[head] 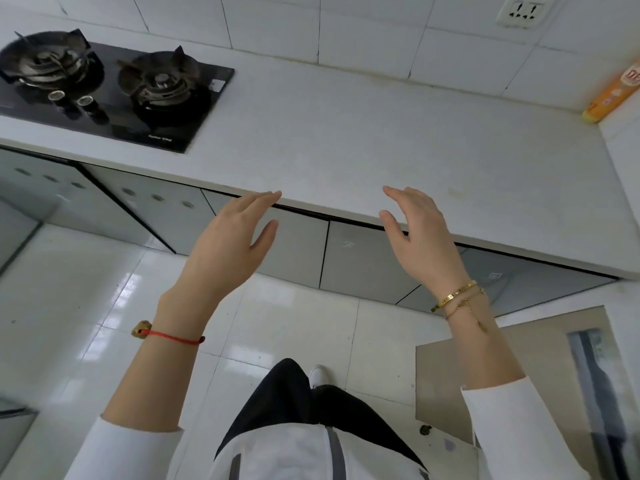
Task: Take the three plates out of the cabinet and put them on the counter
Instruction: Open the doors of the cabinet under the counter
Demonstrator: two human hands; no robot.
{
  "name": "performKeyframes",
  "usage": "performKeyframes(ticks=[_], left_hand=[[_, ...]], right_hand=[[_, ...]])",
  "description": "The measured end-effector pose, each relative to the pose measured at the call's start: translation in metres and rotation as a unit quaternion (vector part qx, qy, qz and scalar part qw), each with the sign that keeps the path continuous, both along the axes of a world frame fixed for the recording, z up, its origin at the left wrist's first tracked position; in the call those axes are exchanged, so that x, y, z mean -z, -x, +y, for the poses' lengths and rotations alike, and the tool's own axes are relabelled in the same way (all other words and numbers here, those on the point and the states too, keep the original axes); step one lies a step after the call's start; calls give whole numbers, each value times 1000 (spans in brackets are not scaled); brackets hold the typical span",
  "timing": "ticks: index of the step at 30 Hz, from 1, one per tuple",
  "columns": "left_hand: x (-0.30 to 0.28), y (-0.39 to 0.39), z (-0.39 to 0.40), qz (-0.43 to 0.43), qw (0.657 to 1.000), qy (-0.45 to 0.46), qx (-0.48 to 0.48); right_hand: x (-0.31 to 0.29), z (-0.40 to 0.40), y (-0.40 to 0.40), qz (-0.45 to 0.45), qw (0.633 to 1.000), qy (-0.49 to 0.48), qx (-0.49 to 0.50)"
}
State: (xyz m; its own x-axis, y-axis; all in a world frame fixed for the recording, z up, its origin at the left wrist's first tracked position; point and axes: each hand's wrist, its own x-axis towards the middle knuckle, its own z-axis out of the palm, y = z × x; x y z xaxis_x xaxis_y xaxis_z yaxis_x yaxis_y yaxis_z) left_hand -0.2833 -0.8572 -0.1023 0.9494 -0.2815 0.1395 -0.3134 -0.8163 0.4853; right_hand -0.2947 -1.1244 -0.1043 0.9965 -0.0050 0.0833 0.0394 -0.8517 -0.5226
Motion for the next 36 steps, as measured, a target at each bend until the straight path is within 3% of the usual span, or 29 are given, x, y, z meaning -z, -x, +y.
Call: performKeyframes(ticks=[7, 15, 28, 36], left_hand=[[45, -7, -6, 14, 1000, -11, -21], [145, -21, -4, 5, 1000, -20, -24], [358, -72, -9, -119, 993, 1, -12], [427, -99, -19, -204, 979, 22, 0]], right_hand=[[52, 0, -17, 3, 1000, -2, -22], [154, 4, -34, -30, 999, 20, -29], [356, 7, -89, -201, 978, 44, -28], [412, 2, -112, -300, 951, 65, -31]])
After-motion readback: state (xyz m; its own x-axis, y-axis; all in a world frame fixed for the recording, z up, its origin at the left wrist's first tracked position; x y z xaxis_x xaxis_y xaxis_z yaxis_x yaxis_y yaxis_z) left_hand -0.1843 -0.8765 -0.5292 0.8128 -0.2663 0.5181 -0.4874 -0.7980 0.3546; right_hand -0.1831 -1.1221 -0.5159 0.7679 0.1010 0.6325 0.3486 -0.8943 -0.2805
